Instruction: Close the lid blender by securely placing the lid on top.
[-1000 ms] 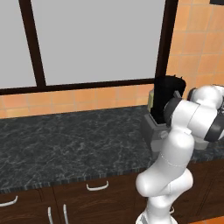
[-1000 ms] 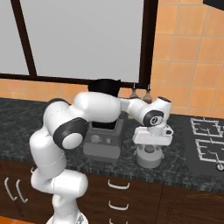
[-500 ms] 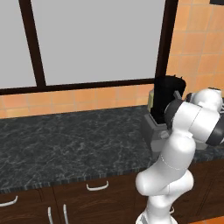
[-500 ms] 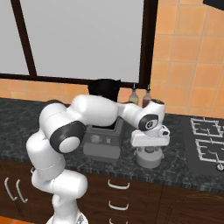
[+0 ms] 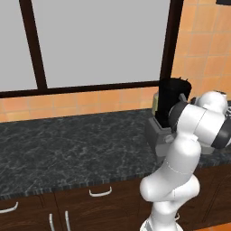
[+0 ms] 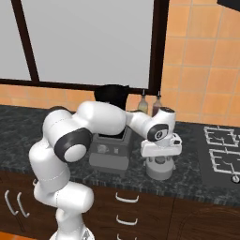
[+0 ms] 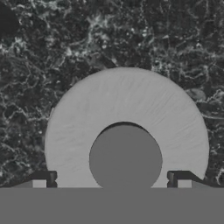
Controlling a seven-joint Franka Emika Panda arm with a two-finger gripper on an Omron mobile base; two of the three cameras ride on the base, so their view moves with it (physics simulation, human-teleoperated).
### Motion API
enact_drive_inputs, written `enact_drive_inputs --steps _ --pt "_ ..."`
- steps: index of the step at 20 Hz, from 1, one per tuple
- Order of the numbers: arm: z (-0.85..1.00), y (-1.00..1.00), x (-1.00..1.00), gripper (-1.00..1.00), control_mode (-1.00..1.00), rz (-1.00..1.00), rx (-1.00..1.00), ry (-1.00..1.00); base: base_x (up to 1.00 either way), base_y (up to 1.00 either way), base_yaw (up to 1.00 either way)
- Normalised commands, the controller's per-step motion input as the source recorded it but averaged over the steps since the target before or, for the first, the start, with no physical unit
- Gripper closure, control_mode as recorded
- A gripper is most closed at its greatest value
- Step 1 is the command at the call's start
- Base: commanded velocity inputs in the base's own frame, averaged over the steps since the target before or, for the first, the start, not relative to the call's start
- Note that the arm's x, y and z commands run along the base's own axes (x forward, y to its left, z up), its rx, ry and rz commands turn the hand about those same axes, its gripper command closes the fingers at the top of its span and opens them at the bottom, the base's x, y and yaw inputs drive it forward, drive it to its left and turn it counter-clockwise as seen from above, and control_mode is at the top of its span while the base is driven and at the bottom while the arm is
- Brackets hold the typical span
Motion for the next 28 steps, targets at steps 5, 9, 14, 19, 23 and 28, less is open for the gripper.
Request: enact_drive_inputs --steps 5,9,14,19,23,28 --pt "-0.07 -0.06 0.27 -1.00 -1.00 0.00 0.00 0.00 0.00 0.00 0.00" --pt "-0.20 0.00 0.12 1.00 -1.00 0.00 0.00 0.00 0.00 0.00 0.00" --pt "-0.10 0.00 0.11 1.00 -1.00 0.00 0.00 0.00 0.00 0.00 0.00" --pt "0.16 0.00 0.00 1.00 -1.00 0.00 0.00 0.00 0.00 0.00 0.00" --pt "0.69 -0.27 -0.14 1.00 -1.00 0.00 0.00 0.00 0.00 0.00 0.00" --pt "0.96 -0.30 -0.21 1.00 -1.00 0.00 0.00 -0.06 0.00 0.00 0.00"
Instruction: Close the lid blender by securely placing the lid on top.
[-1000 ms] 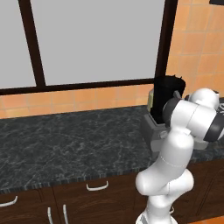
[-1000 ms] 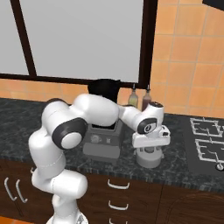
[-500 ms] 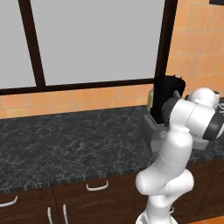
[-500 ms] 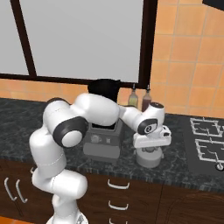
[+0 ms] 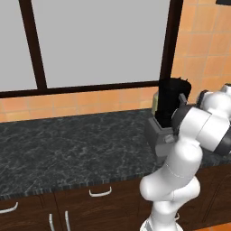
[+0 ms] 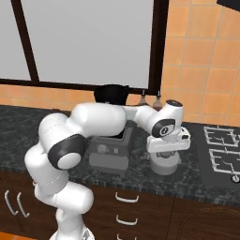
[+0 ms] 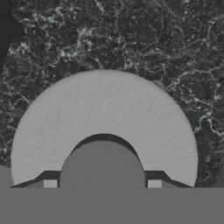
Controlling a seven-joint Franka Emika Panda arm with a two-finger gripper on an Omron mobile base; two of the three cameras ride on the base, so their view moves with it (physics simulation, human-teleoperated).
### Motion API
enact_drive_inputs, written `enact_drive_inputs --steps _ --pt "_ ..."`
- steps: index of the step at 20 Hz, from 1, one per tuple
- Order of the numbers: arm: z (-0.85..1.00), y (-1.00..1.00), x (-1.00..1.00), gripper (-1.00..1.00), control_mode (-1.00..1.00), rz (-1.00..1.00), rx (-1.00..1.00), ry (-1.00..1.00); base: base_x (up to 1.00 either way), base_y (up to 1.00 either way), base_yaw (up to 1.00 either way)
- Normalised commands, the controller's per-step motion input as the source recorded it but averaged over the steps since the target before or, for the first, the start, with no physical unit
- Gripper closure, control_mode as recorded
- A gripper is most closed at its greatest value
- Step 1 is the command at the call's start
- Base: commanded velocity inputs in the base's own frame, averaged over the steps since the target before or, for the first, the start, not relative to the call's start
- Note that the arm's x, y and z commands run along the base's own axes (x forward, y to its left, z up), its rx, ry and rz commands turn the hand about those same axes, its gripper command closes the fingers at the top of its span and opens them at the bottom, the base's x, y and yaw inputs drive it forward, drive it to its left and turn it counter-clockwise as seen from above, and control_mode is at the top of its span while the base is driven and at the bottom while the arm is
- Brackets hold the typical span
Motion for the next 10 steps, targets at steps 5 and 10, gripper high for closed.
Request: enact_drive_inputs --steps 5,10 --pt "1.00 -0.04 0.00 1.00 -1.00 -0.06 0.00 -0.13 0.00 0.00 0.00" --pt "1.00 -0.01 0.00 1.00 -1.00 -0.11 0.00 -0.08 0.00 0.00 0.00"
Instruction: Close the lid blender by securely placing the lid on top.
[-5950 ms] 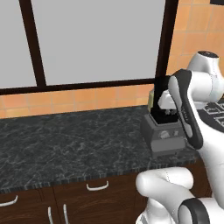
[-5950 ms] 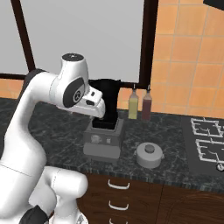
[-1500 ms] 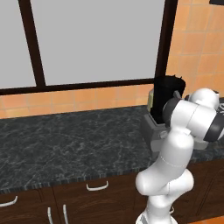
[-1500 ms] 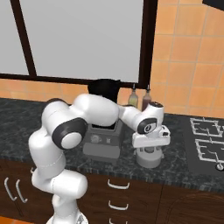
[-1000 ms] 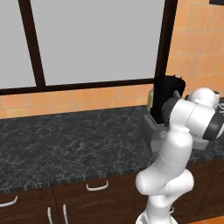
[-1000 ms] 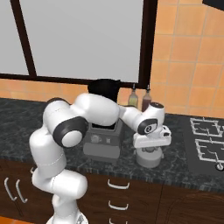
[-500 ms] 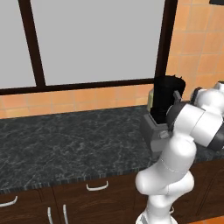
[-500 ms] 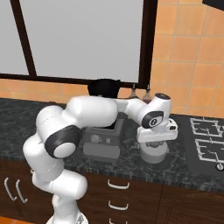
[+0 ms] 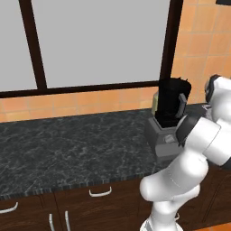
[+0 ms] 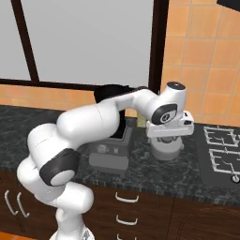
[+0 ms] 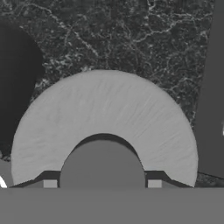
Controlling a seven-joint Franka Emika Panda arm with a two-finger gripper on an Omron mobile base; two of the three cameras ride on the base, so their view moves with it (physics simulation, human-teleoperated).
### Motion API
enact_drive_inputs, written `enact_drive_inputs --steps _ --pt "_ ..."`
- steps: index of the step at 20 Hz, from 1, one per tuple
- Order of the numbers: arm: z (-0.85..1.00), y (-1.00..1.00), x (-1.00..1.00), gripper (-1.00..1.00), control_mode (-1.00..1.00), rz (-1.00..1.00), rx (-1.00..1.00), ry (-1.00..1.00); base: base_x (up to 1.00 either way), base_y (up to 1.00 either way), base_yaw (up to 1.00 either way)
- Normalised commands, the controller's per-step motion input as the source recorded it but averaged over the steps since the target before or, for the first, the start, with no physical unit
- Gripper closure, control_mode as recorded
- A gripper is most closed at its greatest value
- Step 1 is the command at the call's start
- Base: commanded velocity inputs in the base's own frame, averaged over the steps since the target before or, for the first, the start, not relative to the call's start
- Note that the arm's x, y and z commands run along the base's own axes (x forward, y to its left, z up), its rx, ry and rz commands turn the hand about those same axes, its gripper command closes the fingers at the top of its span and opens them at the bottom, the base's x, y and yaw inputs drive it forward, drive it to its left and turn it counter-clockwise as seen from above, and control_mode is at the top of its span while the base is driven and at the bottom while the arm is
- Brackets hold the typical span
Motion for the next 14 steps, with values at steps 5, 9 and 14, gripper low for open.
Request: enact_drive_inputs --steps 5,9,14 --pt "1.00 0.00 0.00 1.00 -1.00 -0.09 0.00 -0.14 0.00 0.00 0.00" --pt "1.00 0.03 0.03 1.00 -1.00 -0.06 0.00 -0.19 0.00 0.00 0.00" --pt "1.00 0.24 0.15 1.00 -1.00 -0.05 -0.02 -0.15 0.00 0.00 0.00"
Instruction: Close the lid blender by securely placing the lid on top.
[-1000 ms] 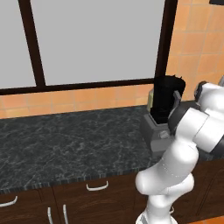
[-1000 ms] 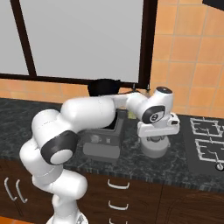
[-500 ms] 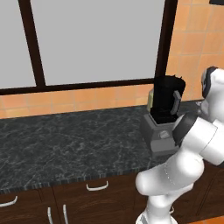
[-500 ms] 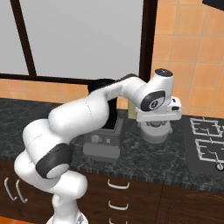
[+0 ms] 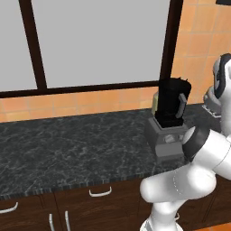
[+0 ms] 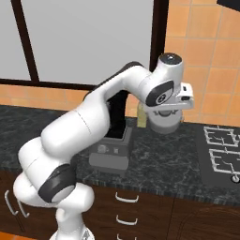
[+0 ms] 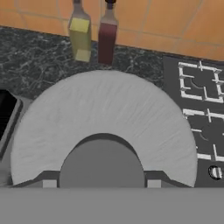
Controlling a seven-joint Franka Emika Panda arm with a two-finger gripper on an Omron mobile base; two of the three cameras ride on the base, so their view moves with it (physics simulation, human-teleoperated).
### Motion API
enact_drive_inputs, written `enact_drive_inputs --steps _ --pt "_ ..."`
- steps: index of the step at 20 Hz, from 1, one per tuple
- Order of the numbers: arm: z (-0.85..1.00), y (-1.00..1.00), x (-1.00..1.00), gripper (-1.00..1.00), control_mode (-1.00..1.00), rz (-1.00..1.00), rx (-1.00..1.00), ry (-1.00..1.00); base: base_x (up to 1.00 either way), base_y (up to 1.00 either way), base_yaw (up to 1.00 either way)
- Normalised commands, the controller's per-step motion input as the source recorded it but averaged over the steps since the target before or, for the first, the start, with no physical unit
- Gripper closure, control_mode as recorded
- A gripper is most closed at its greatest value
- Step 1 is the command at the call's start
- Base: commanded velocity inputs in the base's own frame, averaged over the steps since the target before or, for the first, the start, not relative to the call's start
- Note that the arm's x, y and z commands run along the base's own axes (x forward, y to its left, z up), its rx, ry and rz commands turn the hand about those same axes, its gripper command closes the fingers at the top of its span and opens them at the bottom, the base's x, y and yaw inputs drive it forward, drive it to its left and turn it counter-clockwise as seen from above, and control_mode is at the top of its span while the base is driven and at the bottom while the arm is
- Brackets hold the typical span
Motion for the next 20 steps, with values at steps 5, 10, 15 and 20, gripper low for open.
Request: enact_drive_inputs --steps 5,10,15,20 --pt "1.00 0.46 0.26 1.00 -1.00 -0.01 -0.12 -0.06 0.00 0.00 0.00" --pt "1.00 0.51 0.20 1.00 -1.00 -0.03 -0.10 -0.04 0.00 0.00 0.00" --pt "0.99 0.60 0.08 1.00 -1.00 -0.01 0.00 0.04 0.00 0.00 0.00" --pt "0.56 0.44 0.10 1.00 -1.00 0.00 0.06 0.07 0.00 0.00 0.00"
